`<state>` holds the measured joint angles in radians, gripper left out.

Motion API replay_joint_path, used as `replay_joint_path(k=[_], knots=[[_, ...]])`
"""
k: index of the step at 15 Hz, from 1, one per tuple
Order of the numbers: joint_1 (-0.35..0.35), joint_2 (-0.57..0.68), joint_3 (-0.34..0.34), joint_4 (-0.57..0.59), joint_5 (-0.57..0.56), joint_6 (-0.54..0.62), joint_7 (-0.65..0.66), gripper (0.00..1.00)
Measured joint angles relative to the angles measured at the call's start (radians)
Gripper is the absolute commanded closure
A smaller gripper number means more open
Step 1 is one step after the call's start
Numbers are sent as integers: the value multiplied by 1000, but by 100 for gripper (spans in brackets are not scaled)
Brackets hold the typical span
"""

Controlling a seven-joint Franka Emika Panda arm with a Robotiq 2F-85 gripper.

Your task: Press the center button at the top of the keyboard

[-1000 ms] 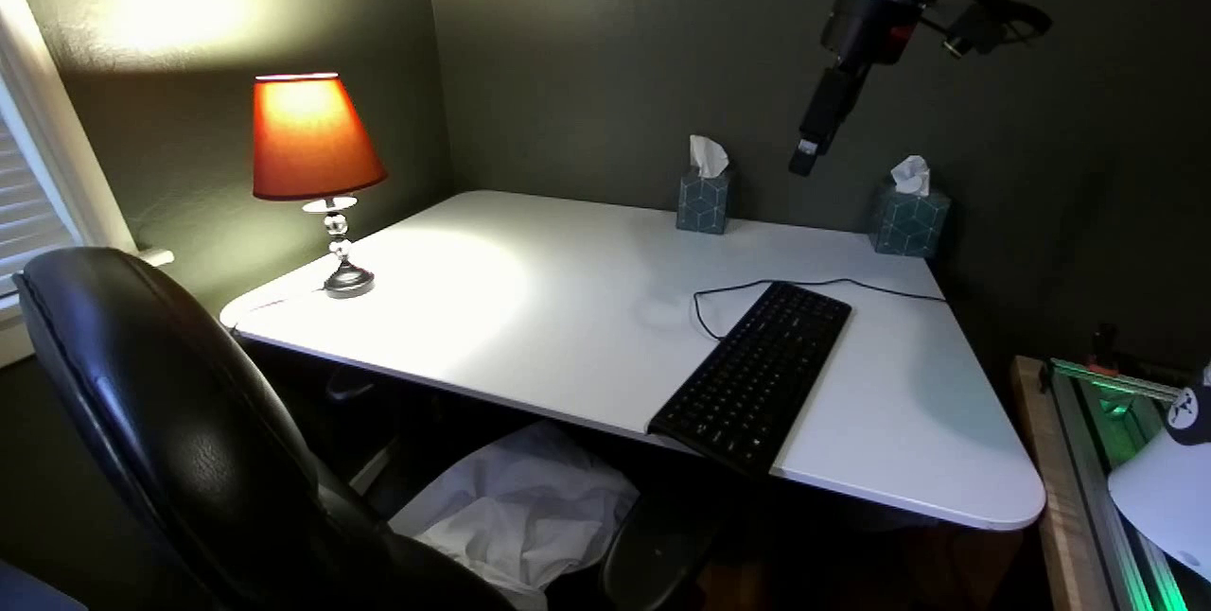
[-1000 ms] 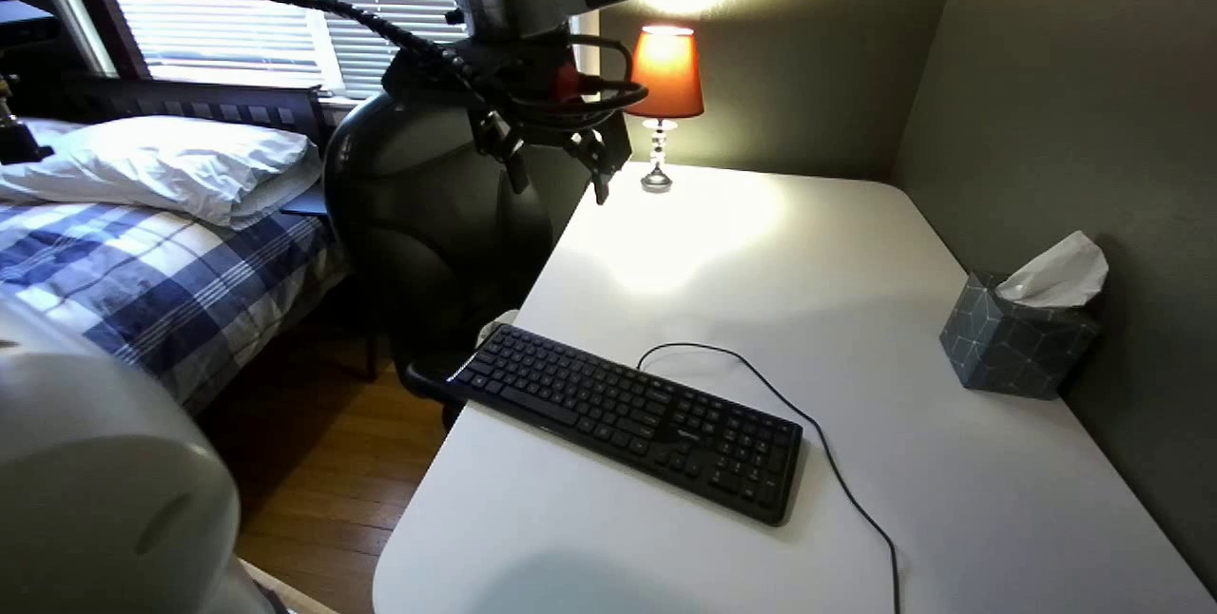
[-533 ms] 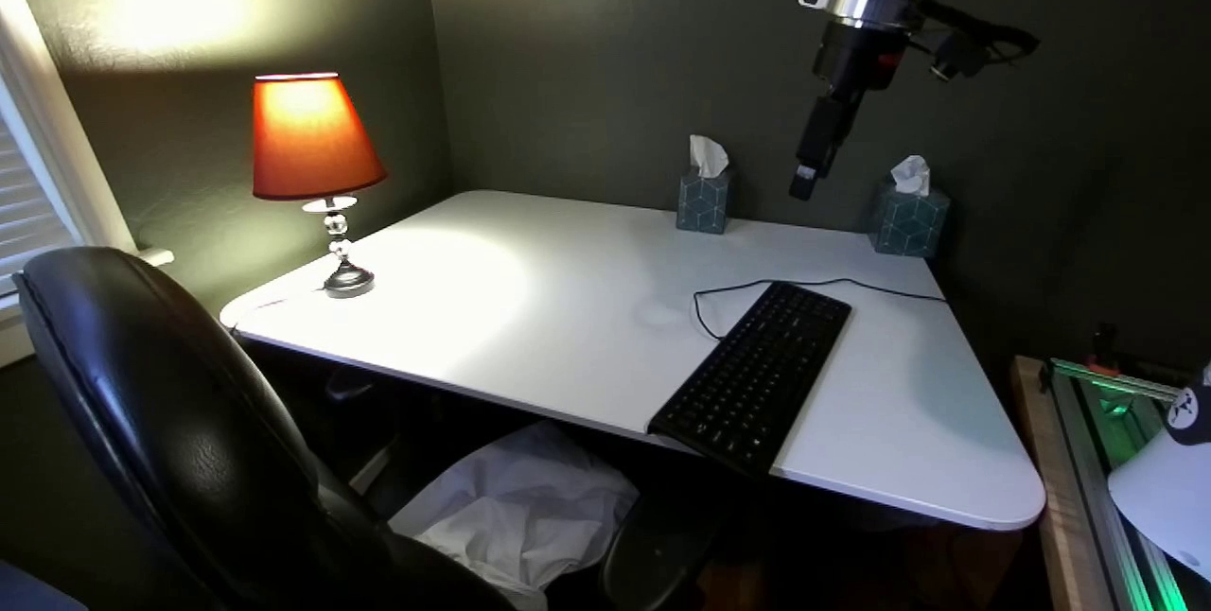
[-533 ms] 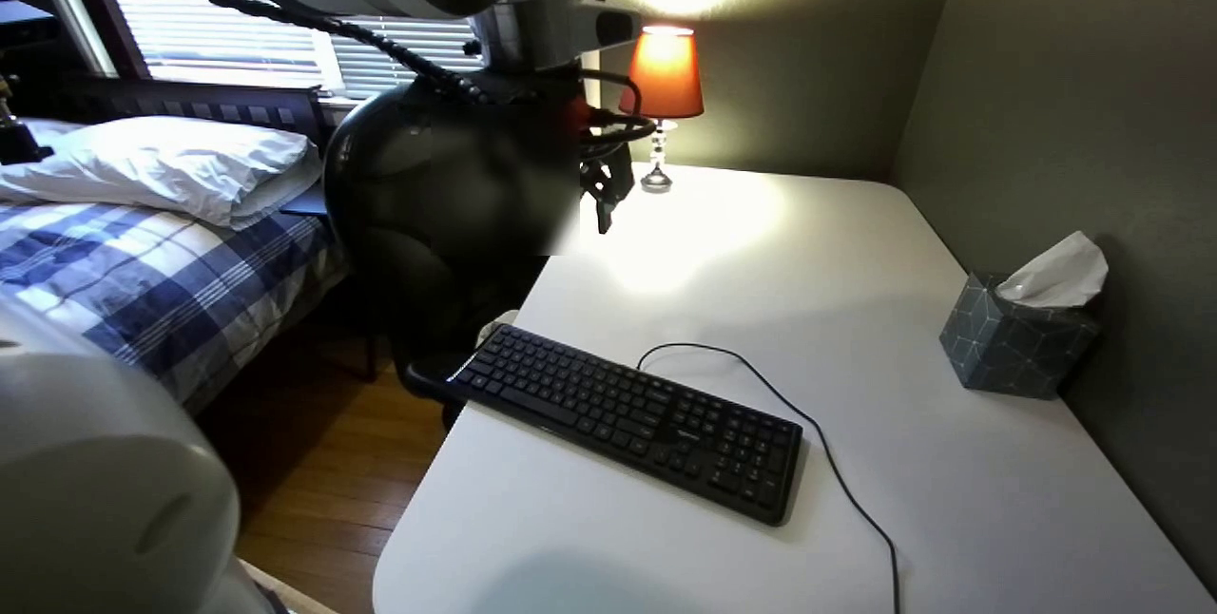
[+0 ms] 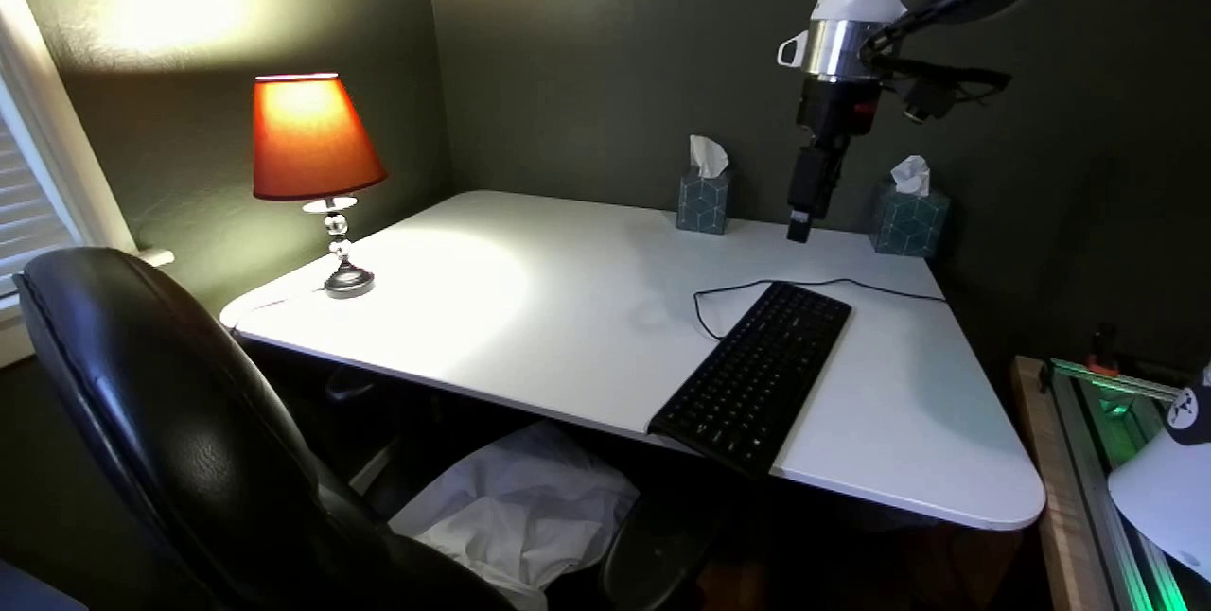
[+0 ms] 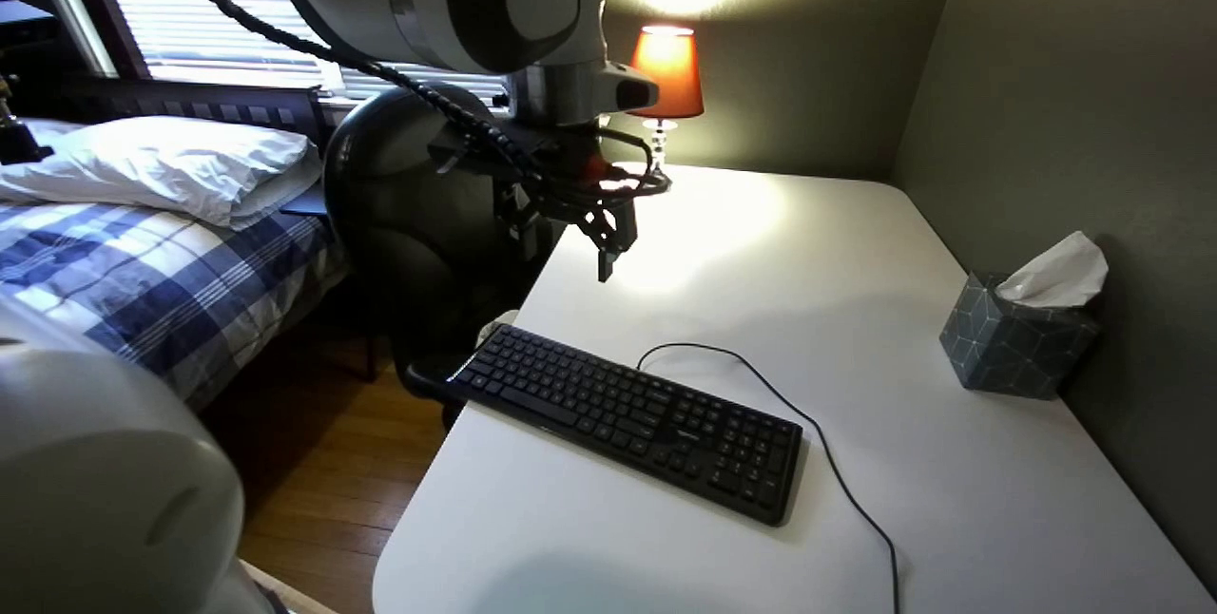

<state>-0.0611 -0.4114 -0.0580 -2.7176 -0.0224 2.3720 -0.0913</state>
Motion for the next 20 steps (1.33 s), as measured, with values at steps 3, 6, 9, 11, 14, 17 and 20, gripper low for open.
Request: replay_joint_path(k=[3, 6, 9, 11, 14, 17, 20], knots=[[2, 68, -2, 28, 11, 0, -1, 25], [3, 131, -3, 56, 22, 1, -5, 42], [3, 186, -4, 81, 39, 14, -13, 65], [3, 221, -4, 94, 47, 33, -16, 81], [3, 271, -4, 114, 58, 51, -25, 99], [3, 319, -4, 133, 74, 64, -39, 100], [2, 361, -4, 152, 79, 76, -53, 100]])
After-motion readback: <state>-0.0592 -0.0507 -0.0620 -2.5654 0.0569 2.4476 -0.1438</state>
